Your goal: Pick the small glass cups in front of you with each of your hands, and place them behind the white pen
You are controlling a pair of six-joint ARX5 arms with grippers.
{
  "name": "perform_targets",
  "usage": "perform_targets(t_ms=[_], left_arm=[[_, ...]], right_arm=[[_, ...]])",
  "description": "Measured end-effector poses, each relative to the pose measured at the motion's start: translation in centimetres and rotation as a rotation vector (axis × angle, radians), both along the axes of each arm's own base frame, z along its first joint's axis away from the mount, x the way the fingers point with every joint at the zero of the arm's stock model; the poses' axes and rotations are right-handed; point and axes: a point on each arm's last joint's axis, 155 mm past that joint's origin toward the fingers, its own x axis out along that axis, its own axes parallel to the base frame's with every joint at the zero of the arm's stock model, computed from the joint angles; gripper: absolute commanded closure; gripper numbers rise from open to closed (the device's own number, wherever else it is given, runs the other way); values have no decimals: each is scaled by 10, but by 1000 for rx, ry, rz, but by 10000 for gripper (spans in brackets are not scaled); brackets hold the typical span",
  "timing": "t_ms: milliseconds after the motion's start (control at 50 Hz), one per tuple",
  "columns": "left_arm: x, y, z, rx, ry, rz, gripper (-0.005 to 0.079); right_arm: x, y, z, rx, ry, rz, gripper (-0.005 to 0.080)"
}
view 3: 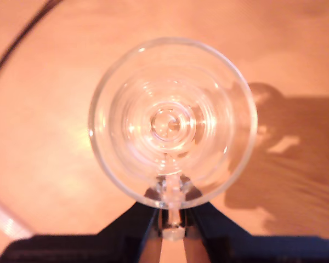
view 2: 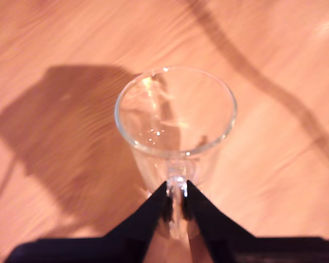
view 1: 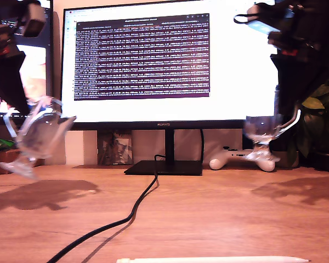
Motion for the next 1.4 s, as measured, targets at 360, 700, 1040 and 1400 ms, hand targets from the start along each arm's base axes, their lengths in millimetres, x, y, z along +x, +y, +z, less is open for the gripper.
perform_targets(t_ms=[360, 700, 1040, 1400], left_arm=[[-31, -41, 8, -64, 48, -112, 766], [-44, -59, 10, -71, 48, -177, 765], [-59, -82, 46, -132, -72, -236, 765], [-67, -95, 51, -151, -75, -251, 765]], right_arm=[[-45, 30, -7, -34, 99, 135, 765], [-75, 46, -35, -27, 174, 188, 765], [-81, 46, -28, 34, 92, 152, 765], [-95, 49, -35, 29, 112, 169, 765]])
